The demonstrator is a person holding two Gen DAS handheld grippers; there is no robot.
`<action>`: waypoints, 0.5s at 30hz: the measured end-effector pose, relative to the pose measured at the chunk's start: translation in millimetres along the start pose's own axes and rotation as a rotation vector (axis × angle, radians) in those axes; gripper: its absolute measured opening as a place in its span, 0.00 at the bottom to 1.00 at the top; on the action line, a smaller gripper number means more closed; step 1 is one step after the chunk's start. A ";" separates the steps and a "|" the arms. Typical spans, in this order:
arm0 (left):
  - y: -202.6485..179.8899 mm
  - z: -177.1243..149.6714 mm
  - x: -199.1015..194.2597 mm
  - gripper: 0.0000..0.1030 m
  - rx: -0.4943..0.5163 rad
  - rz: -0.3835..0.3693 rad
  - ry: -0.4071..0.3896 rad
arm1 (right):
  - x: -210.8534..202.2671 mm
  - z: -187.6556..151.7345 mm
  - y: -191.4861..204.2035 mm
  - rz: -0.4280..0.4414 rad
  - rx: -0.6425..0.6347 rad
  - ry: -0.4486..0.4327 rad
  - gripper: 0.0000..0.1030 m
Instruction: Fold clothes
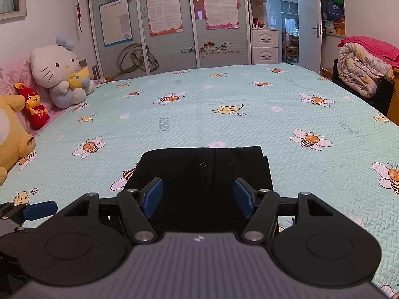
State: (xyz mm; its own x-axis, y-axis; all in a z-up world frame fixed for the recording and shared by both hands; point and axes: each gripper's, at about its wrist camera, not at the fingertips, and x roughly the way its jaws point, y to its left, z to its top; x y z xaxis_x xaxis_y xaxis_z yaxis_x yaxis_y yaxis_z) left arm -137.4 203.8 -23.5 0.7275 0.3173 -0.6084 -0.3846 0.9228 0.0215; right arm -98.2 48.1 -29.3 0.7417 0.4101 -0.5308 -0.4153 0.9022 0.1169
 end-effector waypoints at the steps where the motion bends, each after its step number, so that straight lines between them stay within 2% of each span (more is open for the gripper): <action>1: -0.1 -0.2 -0.9 0.85 0.001 0.000 -0.001 | -0.9 -0.1 0.4 -0.001 -0.001 -0.001 0.62; 15: 0.0 0.7 -22.8 0.85 0.012 0.004 -0.031 | -17.0 -3.0 4.8 0.000 -0.008 -0.025 0.62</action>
State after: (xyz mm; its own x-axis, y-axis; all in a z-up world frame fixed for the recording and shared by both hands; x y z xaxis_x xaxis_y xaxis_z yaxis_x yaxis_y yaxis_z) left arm -153.6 196.7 -9.1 0.7436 0.3271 -0.5832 -0.3806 0.9242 0.0331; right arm -114.4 45.1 -22.3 0.7545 0.4137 -0.5095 -0.4196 0.9010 0.1102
